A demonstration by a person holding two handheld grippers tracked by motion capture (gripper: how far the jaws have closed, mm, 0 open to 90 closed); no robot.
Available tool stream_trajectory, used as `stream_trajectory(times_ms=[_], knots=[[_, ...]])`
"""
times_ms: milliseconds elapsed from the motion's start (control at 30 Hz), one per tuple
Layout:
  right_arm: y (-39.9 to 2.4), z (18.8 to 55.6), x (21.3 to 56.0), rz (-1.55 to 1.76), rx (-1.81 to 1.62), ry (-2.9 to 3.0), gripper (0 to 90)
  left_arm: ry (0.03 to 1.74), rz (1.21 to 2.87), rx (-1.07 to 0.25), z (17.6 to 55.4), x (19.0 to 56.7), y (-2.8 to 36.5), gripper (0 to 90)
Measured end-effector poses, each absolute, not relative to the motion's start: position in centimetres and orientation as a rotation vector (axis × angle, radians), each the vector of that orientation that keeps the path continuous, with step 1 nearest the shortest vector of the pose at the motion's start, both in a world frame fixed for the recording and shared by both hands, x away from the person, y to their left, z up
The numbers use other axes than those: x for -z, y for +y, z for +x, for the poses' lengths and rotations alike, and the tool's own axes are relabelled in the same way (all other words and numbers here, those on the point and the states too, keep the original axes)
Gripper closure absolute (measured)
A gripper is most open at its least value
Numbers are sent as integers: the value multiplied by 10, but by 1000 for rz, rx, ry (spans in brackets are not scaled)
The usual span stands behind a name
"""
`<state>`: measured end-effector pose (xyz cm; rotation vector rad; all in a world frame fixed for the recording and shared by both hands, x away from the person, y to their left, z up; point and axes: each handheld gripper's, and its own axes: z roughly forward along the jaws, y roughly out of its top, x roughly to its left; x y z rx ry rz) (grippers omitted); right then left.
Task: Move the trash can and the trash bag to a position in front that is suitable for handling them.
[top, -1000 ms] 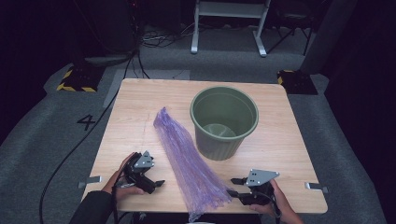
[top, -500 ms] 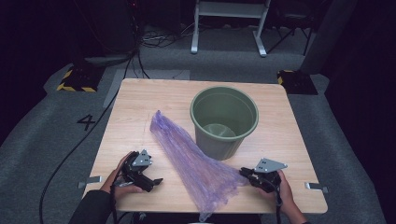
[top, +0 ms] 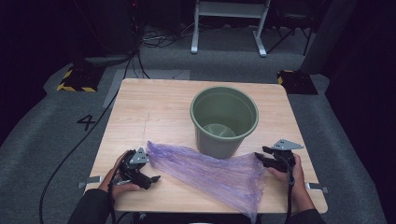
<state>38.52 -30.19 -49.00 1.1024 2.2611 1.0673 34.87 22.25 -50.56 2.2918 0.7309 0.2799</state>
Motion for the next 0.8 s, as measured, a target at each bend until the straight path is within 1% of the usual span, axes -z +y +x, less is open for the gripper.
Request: stream_trajectory(times_ms=[100, 167, 200, 233, 267, 333, 467, 600, 700, 733, 800], knots=[[-305, 374, 478, 1092, -1115, 2240, 370, 733, 2290, -281, 349, 506, 223, 3], [-308, 362, 469, 1097, -1168, 2227, 351, 728, 2292, -280, 348, 506, 224, 3], [-308, 362, 469, 1097, -1168, 2227, 351, 728, 2292, -280, 348, 506, 224, 3], [-309, 349, 461, 1080, -1241, 2226, 333, 724, 2290, -278, 348, 506, 226, 3], [-309, 344, 458, 1074, -1264, 2226, 320, 724, 2293, -278, 349, 506, 229, 3], [-306, 330, 450, 1027, -1318, 2240, 306, 736, 2288, -282, 349, 506, 232, 3], [-293, 308, 443, 888, -1318, 2314, 239, 746, 2286, -287, 350, 506, 235, 3], [-281, 294, 450, 802, -1322, 2406, 238, 754, 2284, -290, 350, 506, 237, 2], [-271, 291, 461, 767, -1293, 2476, 245, 752, 2285, -289, 351, 506, 237, 2], [-268, 292, 466, 764, -1276, 2497, 256, 754, 2283, -288, 351, 506, 237, 1], [-262, 293, 476, 750, -1214, 2519, 306, 755, 2283, -289, 351, 506, 237, 2]])
